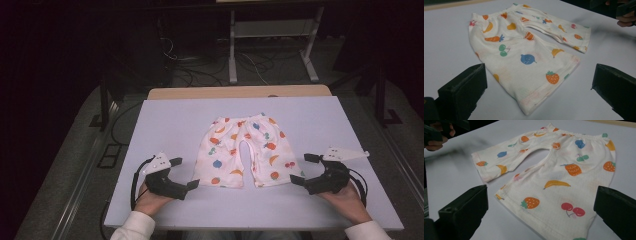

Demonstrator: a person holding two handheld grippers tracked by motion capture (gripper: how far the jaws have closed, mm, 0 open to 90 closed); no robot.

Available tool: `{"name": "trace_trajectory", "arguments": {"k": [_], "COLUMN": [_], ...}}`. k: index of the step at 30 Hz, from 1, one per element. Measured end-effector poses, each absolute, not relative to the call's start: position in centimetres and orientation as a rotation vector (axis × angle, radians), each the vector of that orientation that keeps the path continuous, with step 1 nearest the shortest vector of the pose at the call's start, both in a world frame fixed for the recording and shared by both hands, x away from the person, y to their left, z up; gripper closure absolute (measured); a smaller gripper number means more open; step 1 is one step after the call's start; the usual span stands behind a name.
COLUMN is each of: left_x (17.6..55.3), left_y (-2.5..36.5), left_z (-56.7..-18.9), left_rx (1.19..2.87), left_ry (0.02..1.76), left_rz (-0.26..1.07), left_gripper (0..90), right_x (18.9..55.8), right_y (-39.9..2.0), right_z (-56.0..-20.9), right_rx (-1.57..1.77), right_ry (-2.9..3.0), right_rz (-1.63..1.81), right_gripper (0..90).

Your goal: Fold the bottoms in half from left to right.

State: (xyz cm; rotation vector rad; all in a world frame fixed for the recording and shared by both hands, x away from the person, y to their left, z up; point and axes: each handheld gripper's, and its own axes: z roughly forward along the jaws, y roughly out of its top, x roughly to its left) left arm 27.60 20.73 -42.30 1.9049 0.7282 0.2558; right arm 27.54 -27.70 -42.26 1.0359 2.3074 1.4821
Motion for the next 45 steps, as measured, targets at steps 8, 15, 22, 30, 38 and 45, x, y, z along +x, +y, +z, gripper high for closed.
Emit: {"name": "trace_trajectory", "arguments": {"k": [8,15,22,30,38,45], "left_x": [27.6,27.6,27.6,27.5,27.4,27.4], "left_y": [20.8,20.8,20.7,20.7,20.6,20.7], "left_z": [-42.3,-42.3,-42.3,-42.4,-42.5,-42.5], "left_rx": [1.901,1.9,1.908,1.916,1.917,1.917], "left_ry": [0.731,0.732,0.73,0.726,0.731,0.737], "left_rz": [0.261,0.265,0.263,0.264,0.267,0.273], "left_gripper": [0.0,0.0,0.0,0.0,0.0,0.0], "right_x": [27.4,27.4,27.3,27.5,27.7,28.6], "right_y": [-27.5,-27.5,-27.4,-27.1,-26.1,-25.0], "right_z": [-42.2,-42.0,-41.6,-41.4,-40.6,-39.6], "right_rx": [1.038,1.05,1.05,1.054,1.058,1.025], "right_ry": [2.317,2.306,2.298,2.32,2.331,2.358], "right_rz": [1.474,1.474,1.479,1.461,1.455,1.463], "right_gripper": [0.0,0.0,0.0,0.0,0.0,0.0]}}
